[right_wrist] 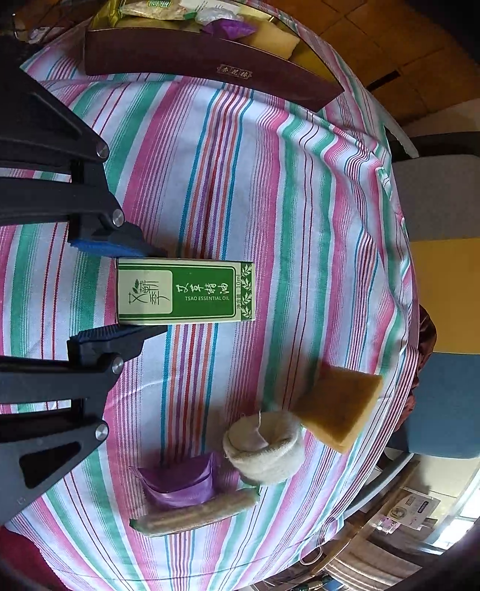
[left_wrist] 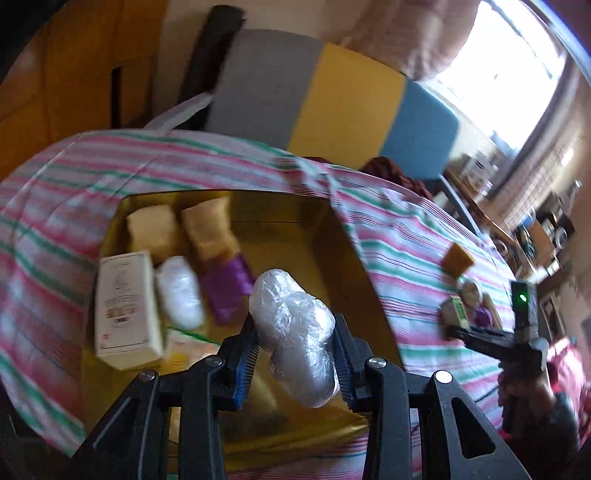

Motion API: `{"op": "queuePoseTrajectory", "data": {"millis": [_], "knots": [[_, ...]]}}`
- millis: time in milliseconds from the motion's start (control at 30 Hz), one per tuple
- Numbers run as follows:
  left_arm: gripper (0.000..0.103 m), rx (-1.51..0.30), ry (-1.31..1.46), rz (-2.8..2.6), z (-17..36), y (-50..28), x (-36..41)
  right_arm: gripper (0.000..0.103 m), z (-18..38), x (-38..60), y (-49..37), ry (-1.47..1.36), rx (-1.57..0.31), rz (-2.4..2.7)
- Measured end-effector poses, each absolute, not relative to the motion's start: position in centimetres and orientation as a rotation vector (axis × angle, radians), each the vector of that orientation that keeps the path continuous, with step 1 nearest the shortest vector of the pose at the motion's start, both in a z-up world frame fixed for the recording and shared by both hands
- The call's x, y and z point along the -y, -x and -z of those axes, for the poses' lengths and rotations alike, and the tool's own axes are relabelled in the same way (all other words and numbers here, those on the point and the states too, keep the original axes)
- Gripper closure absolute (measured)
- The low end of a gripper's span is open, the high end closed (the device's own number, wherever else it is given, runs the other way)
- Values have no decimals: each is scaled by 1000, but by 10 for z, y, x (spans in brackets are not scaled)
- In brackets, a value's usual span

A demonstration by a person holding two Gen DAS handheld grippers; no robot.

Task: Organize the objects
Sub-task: 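Lower the plastic bundle into the gold tray and open the left tool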

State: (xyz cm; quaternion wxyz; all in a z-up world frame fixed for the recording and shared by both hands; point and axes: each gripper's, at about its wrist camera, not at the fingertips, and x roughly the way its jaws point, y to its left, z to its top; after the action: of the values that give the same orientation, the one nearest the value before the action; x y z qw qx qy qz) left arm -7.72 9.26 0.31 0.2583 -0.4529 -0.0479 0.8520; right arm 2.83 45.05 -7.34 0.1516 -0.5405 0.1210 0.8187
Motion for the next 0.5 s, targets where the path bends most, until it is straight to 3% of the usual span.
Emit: {"op": "queuePoseTrajectory", "data": {"millis": [133, 500], "knots": [[65, 176, 1279, -2289, 5, 90, -85, 73, 74, -453, -29, 1547, -338, -2359], [65, -6, 1318, -2294, 11, 167, -153, 73, 81, -457, -34, 1567, -331, -2357]]}}
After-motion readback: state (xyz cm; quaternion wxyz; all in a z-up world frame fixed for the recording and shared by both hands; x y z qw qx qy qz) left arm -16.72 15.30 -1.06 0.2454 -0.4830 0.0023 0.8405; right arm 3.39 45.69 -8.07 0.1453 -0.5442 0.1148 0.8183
